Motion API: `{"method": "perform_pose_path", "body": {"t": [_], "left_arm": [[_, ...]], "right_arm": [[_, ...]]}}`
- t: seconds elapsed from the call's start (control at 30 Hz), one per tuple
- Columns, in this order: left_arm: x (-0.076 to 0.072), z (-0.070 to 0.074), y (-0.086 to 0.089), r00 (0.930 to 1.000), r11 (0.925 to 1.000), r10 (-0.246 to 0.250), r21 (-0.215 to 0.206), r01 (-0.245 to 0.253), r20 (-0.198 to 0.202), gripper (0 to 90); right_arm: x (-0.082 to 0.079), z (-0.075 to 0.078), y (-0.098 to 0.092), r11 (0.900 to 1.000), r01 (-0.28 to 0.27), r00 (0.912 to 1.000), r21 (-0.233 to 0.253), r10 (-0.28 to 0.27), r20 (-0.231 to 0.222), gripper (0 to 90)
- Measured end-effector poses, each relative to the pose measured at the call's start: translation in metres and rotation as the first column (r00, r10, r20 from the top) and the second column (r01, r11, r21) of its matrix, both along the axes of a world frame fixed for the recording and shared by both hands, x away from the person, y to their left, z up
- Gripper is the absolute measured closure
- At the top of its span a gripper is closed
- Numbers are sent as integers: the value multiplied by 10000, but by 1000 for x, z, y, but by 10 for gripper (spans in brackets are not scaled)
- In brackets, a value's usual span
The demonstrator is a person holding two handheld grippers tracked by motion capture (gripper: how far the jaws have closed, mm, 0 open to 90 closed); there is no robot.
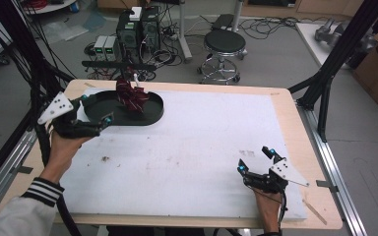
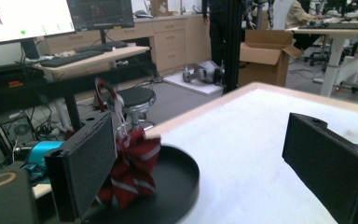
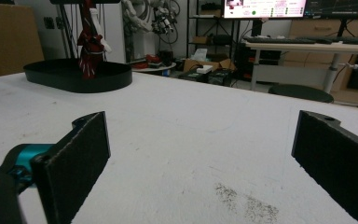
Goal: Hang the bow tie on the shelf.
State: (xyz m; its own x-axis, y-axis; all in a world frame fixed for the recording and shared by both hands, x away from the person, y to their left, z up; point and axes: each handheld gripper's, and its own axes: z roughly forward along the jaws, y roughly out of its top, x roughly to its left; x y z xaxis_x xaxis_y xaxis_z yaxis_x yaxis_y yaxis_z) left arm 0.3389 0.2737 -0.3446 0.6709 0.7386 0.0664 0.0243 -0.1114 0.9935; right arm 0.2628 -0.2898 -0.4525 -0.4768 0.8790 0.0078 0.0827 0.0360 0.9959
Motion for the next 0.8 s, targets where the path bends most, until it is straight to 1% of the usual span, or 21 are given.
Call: {"method": "perform_pose_path", "body": {"t": [0.07, 0.17, 0.2, 0.23, 0.27, 0.3, 0.33, 0.37, 0.47, 0.5, 0.53, 0.57, 0.6, 0.63, 0.7, 0.77, 0.8], "left_arm": [[-6, -9, 3, 10000, 10000, -53, -68, 53, -47, 102], [-14, -20, 6, 9999, 9999, -109, -121, 109, 15, 102], [-17, -23, 7, 9999, 9997, -137, -211, 138, 56, 102], [-19, -27, 8, 9998, 9996, -179, -224, 180, 26, 102], [-21, -30, 8, 9998, 9994, -184, -307, 185, 40, 103], [-24, -36, 9, 9997, 9985, -242, -482, 246, 89, 102], [-25, -40, 9, 9995, 9982, -288, -529, 293, 102, 102], [-28, -47, 10, 9994, 9974, -334, -632, 341, 129, 102], [-33, -63, 12, 9995, 9949, -306, -959, 309, 42, 103], [-34, -67, 12, 9995, 9946, -316, -983, 318, 35, 103], [-36, -71, 12, 9996, 9948, -272, -982, 269, -16, 103], [-37, -74, 12, 9998, 9941, -203, -1067, 209, 71, 103], [-39, -77, 12, 9998, 9909, -156, -1335, 176, 158, 105], [-40, -81, 11, 9997, 9886, -70, -1503, 105, 241, 105], [-42, -87, 10, 9995, 9874, 53, -1585, 0, 324, 105], [-41, -93, 9, 9998, 9870, 155, -1602, -132, 130, 105], [-41, -95, 9, 9999, 9876, 129, -1565, -115, 76, 105]], "right_arm": [[0, 0, 0, 10000, 2, 10000, -32, -1, 19, 32], [0, 0, 0, 10000, -5, 10000, -21, 5, 12, 32], [0, 0, 0, 10000, 8, 10000, -34, -8, 21, 32], [0, 0, 0, 10000, -8, 10000, -27, 8, 23, 32], [0, 0, 0, 10000, -4, 10000, -29, 4, 20, 32], [0, 0, 0, 10000, 10, 10000, -22, -10, 27, 32], [0, 0, 0, 10000, -10, 10000, -30, 10, 29, 32], [0, 0, 0, 10000, -17, 10000, -31, 17, 35, 32], [0, 0, 0, 10000, -4, 10000, 2, 4, 7, 32], [0, 0, 0, 10000, -9, 10000, -12, 9, 24, 32], [0, 0, 0, 10000, -16, 10000, -20, 16, 31, 32], [0, 0, 0, 10000, -20, 10000, -14, 20, 27, 32], [0, 0, 0, 10000, -10, 10000, 10, 10, 7, 32], [0, 0, 0, 10000, -10, 10000, 10, 10, 7, 32], [-1, 0, 0, 10000, -18, 10000, 37, 18, -10, 32], [0, 0, 0, 10000, -30, 10000, -16, 30, 48, 32], [-1, 0, 0, 10000, -15, 10000, -29, 15, 83, 32]]}}
